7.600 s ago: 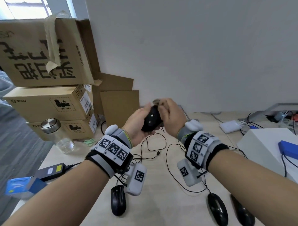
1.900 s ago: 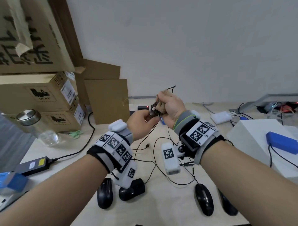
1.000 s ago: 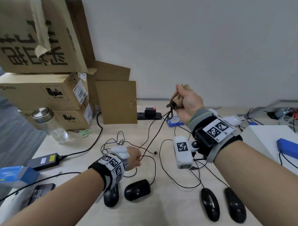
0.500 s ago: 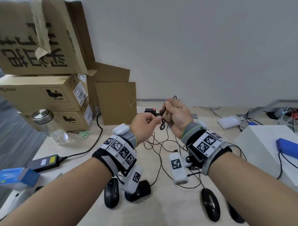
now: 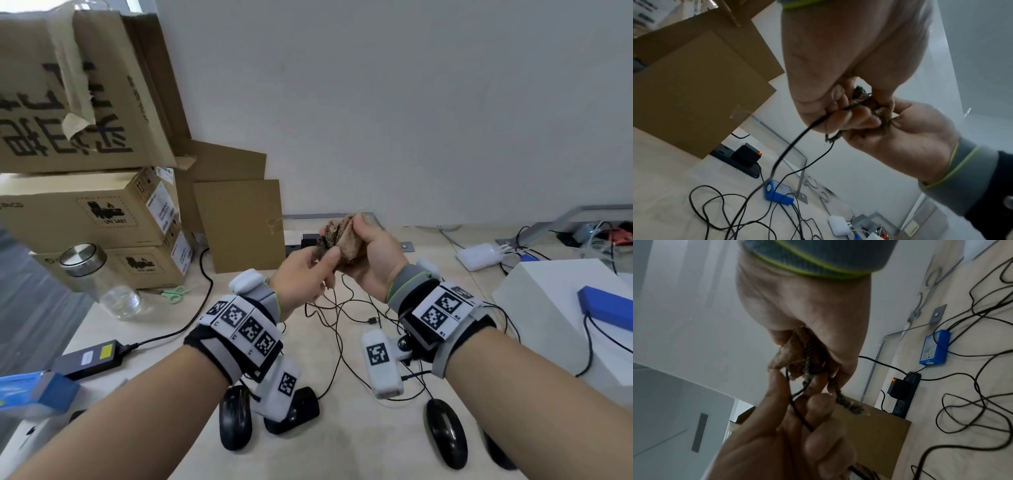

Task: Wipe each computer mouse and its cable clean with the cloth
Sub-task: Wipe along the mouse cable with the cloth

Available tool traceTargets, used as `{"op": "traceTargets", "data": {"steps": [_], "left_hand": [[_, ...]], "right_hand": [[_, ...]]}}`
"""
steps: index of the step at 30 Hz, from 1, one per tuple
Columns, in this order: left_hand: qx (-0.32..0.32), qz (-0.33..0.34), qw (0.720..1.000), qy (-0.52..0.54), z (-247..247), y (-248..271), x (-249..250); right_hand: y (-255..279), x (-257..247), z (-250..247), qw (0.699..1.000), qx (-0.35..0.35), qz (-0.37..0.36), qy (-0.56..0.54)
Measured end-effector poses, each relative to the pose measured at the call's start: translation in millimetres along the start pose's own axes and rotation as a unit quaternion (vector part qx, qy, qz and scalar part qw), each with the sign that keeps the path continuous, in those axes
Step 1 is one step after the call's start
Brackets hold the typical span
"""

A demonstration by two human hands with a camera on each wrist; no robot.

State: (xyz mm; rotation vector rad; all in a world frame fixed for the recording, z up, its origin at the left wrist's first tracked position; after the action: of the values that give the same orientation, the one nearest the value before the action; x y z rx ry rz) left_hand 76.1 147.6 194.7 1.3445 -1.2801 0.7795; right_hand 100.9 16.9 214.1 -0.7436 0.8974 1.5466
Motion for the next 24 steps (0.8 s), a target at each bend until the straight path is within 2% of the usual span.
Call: {"op": "traceTargets", "data": {"steps": [2,5,7,12,16,19,24], "left_hand": [[0.046,0.000,0.999,0.012,-4.5,-1.9,2.0],[0.059,0.017,0.997,0.041,-8.5,-2.8,3.1],[0.071,0.025,0.996,0.050,-10.2,-3.1,4.9],[0.158,0.034,0.983,0.083,-22.1,-7.0,9.2],[0.126,0.075,0.989,0.021,-17.9,-2.8,12.1],[0.151,0.080,0.985,0.004,-15.7,-5.8,11.3],[0.160,0.027,0.983,0.082,-20.5,-11.8,8.3]], "right_hand": [[0.1,0.0,-1.8,0.999,-0.003,0.034,-0.027],[0.8,1.5,-3.9,0.996,-0.013,0.072,-0.060],[1.9,2.3,-5.5,0.996,-0.010,0.081,-0.046],[3.2,7.4,-5.4,0.995,0.013,0.094,-0.005],[4.0,9.0,-6.7,0.993,-0.040,0.094,0.054],[10.1,5.5,-4.8,0.988,-0.087,0.079,0.095],[9.2,8.0,-8.9,0.992,-0.066,0.083,0.074]]}}
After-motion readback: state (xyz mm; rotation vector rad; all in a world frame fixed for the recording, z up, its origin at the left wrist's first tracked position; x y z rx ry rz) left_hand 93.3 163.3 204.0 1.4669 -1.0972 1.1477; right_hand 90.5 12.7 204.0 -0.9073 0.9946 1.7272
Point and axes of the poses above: each hand's wrist, its own y-axis away from the middle knuckle, its own z-axis out of the palm, x = y × z, the point moved 1 cm from there along -y, towards the middle knuckle, and after that the axes turned 8 degrees about -z, right-handed, at the moved point
